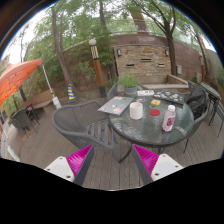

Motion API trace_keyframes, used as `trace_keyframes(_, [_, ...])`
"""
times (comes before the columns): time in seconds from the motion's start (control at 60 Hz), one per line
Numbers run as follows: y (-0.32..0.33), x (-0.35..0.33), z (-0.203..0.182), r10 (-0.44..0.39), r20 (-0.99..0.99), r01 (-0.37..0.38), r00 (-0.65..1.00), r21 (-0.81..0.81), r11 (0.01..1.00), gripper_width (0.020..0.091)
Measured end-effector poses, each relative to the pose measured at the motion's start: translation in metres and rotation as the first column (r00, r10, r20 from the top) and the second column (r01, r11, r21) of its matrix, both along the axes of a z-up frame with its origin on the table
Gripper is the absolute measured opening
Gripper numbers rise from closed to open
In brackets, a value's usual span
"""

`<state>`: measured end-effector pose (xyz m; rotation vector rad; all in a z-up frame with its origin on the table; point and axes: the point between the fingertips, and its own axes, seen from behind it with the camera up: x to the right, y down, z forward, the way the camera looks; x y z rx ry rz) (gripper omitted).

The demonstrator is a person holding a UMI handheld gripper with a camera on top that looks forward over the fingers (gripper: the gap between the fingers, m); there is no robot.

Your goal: Pour water

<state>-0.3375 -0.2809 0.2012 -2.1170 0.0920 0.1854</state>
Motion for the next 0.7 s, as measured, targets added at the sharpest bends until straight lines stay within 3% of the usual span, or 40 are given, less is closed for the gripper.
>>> trace_keyframes(0.167, [0.015,0.027,0.000,-0.044,0.036,0.042,0.998,0.062,0.997,0.0842])
trace_keyframes(0.367, [0.039,0.111,-0.045,-0.136,0.011,0.135,0.991,0.043,0.990,0.0837])
trace_keyframes(0.567, [0.133,0.254,-0.078,-0.287,0.098,0.262,0.953,0.211,0.942,0.0842])
trace_keyframes(0.7, [0.201,0.300,-0.096,-0.299,0.115,0.254,0.947,0.299,0.920,0.0842])
